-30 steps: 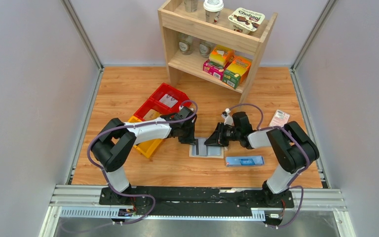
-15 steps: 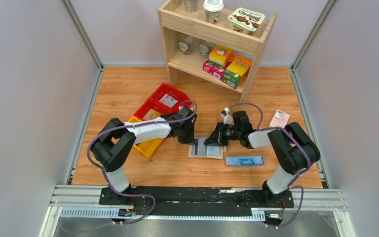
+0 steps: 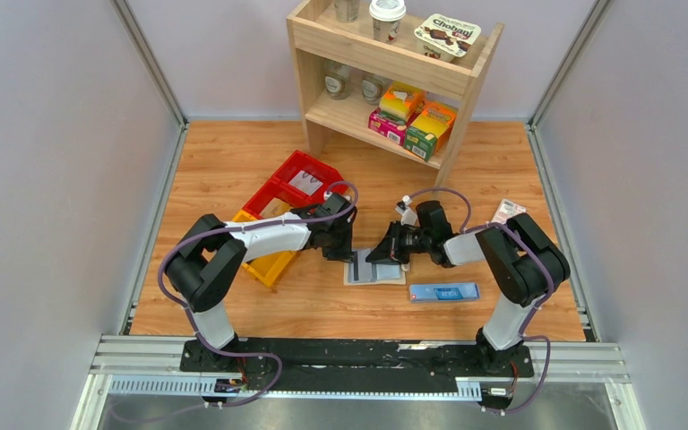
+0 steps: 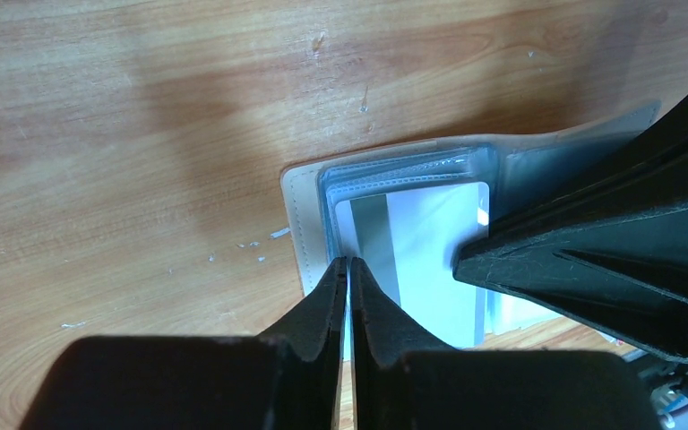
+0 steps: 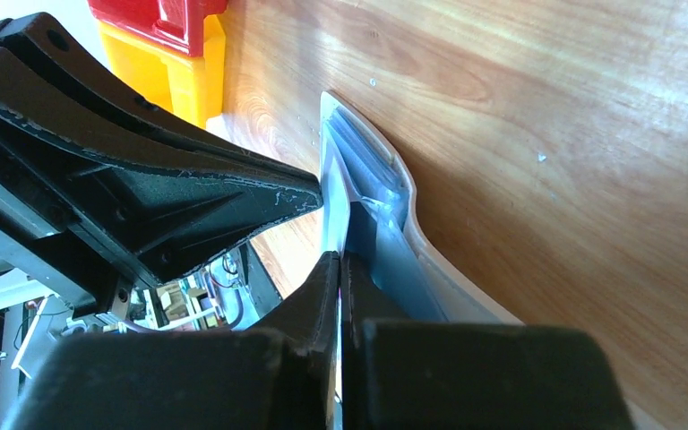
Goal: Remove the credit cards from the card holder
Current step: Remove the credit card from the card holder.
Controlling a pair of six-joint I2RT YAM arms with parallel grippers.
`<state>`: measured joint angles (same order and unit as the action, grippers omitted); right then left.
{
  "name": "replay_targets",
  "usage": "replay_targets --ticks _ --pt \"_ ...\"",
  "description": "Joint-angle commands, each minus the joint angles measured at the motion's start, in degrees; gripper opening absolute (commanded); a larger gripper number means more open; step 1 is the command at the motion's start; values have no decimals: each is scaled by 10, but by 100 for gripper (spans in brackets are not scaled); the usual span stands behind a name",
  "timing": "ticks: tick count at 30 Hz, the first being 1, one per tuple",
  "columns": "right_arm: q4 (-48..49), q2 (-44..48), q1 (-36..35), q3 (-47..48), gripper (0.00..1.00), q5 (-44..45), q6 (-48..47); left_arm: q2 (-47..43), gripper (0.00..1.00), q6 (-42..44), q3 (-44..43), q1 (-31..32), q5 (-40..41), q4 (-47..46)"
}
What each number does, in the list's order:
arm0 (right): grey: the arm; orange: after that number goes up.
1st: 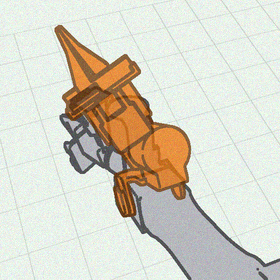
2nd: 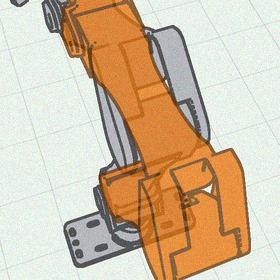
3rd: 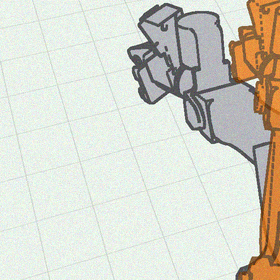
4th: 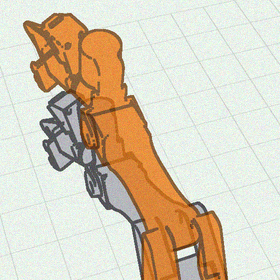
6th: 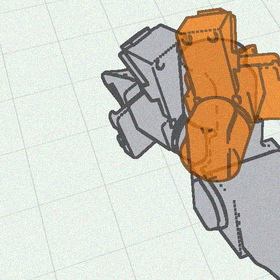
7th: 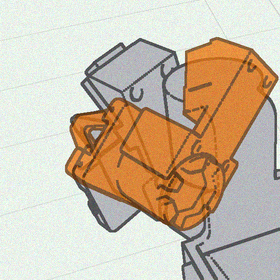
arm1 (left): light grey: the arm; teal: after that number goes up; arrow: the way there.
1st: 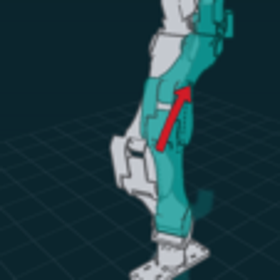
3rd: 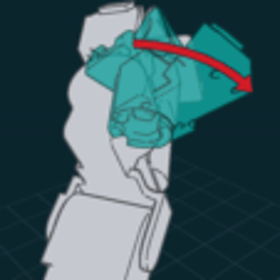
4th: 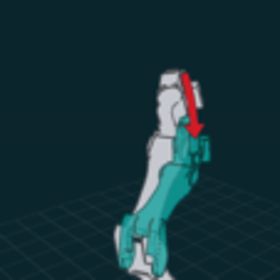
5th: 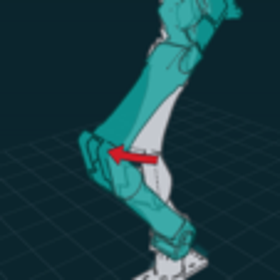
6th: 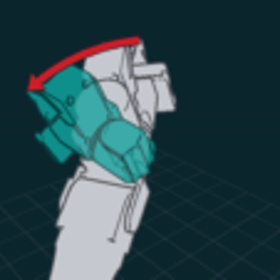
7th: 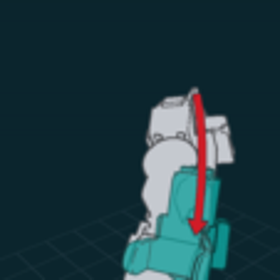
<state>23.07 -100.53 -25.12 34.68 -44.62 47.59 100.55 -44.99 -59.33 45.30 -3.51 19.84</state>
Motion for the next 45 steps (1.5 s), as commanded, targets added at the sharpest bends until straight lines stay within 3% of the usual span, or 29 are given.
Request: replay_targets --ticks 1,7,15,26,36,45 --pt "-1 16 2 0 0 -4 -22 29 8 4 26 10 25 29" --pt "1 28 43 -22 1 -35 -34 36 7 5 24 10 32 38" --pt "21 24 46 -24 3 -55 -27 38 6 10 16 10 33 45" --pt "31 4 46 -28 2 -51 -22 -64 14 15 38 10 4 -51" --pt "25 4 46 -27 2 -47 -29 -57 14 21 21 12 -42 -79" --pt "29 -2 46 -24 4 -51 -24 6 12 25 -3 12 -62 -59"
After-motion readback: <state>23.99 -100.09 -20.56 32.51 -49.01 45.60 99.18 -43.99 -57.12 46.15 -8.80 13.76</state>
